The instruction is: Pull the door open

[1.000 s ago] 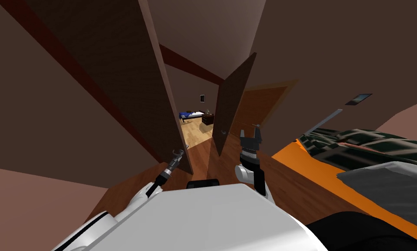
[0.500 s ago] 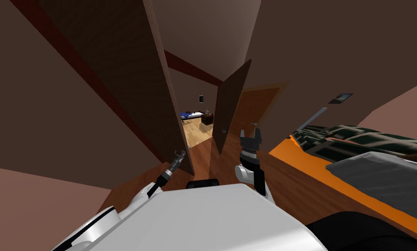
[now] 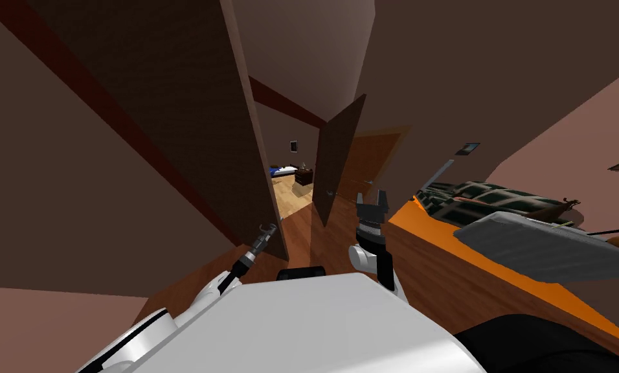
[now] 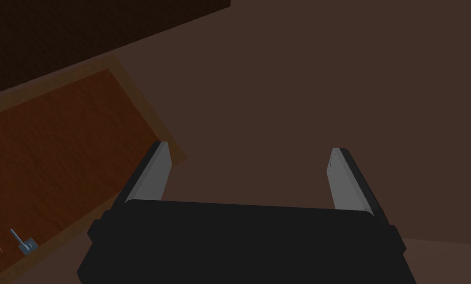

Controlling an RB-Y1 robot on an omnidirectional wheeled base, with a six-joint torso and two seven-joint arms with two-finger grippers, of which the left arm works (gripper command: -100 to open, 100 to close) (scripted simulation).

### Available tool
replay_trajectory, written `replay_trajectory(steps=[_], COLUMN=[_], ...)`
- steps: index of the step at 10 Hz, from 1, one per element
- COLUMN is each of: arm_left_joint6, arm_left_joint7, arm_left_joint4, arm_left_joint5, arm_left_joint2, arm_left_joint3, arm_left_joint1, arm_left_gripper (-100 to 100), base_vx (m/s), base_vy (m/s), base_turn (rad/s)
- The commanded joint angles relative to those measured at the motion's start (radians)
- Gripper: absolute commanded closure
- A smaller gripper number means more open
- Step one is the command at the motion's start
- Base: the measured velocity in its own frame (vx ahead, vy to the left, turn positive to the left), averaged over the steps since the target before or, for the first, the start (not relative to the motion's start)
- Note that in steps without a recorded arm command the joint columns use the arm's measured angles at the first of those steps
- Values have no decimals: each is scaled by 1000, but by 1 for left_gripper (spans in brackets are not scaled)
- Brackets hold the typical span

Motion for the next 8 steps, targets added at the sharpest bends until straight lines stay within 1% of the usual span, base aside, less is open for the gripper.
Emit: replay_trajectory(steps=[1,4,5,8], arm_left_joint6=[10,31,39,62], arm_left_joint7=[-4,-11,-14,-21], arm_left_joint4=[-3,-12,-15,-25], arm_left_joint5=[-7,-15,-18,-27], arm_left_joint2=[-8,-16,-19,-27], arm_left_joint3=[15,59,75,122], arm_left_joint1=[5,11,13,19], arm_left_gripper=[100,100,100,100], base_vx=[-110,-125,-144,-176], base_vy=[32,67,108,120], base_turn=[-239,-266,-223,-285])
